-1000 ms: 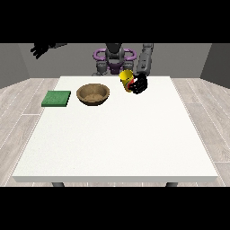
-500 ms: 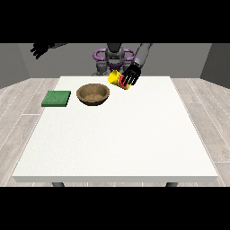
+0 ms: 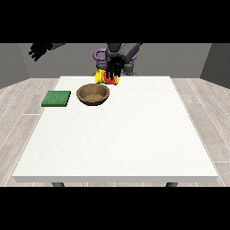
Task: Pick the cup and pour the ball into the bowl, then pick the bowl and place it on the pad
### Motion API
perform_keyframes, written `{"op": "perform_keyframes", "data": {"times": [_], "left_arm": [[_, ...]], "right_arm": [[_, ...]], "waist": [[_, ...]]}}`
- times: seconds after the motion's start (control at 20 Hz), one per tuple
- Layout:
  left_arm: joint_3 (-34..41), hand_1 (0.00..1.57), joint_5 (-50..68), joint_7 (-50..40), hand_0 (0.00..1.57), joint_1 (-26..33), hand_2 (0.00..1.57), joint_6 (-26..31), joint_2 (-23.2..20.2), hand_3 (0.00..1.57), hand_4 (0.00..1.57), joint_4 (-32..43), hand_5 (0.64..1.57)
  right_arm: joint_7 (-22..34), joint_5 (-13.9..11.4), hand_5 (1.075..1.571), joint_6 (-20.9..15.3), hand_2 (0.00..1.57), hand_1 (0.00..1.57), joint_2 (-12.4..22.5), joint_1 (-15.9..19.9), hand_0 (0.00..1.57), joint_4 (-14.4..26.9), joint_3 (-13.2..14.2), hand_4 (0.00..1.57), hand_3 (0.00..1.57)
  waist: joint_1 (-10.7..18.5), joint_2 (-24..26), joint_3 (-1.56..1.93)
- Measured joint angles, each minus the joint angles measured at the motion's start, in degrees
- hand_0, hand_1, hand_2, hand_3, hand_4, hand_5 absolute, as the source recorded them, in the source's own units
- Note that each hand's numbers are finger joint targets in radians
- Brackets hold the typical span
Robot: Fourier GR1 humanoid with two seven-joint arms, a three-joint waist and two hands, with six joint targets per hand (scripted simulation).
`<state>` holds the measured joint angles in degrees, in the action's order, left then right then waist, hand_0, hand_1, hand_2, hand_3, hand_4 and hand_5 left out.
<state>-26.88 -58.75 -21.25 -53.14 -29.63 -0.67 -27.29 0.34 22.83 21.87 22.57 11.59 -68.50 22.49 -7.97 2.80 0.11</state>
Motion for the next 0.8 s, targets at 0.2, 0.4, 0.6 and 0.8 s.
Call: {"op": "perform_keyframes", "data": {"times": [0.2, 0.4, 0.6, 0.8], "left_arm": [[-4.9, 1.45, -6.8, -6.9, 1.45, -4.0, 1.57, 4.4, 0.4, 1.57, 1.09, 2.0, 1.569], [-10.2, 0.61, -11.3, -12.1, 0.61, -6.1, 1.49, 11.1, 0.6, 1.54, 1.03, 0.7, 1.571], [-14.7, 0.33, -13.2, -14.2, 0.33, -6.1, 1.28, 19.0, 0.6, 1.57, 1.09, -3.3, 1.569], [-17.4, 0.00, -14.3, -14.6, 0.00, -6.1, 1.06, 25.8, 0.7, 1.54, 1.11, -7.7, 1.571]], "right_arm": [[0.2, 0.2, 1.555, 0.3, 0.00, 0.00, 0.5, 1.6, 0.00, 1.4, 0.1, 0.70, 0.29], [-1.3, -1.3, 1.553, -0.5, 0.00, 0.00, -1.0, 2.7, 0.00, 2.9, -1.2, 0.69, 0.31], [-1.7, -1.7, 1.549, -0.7, 0.00, 0.00, -1.3, 4.3, 0.00, 4.8, -1.5, 0.69, 0.33], [-2.5, -2.7, 1.548, -1.6, 0.00, 0.00, -1.8, 5.3, 0.00, 5.8, -2.1, 0.69, 0.27]], "waist": [[-0.3, 0.4, -0.01], [-0.9, 0.6, -0.02], [-1.4, 0.9, -0.04], [-1.3, 0.6, -0.07]]}}
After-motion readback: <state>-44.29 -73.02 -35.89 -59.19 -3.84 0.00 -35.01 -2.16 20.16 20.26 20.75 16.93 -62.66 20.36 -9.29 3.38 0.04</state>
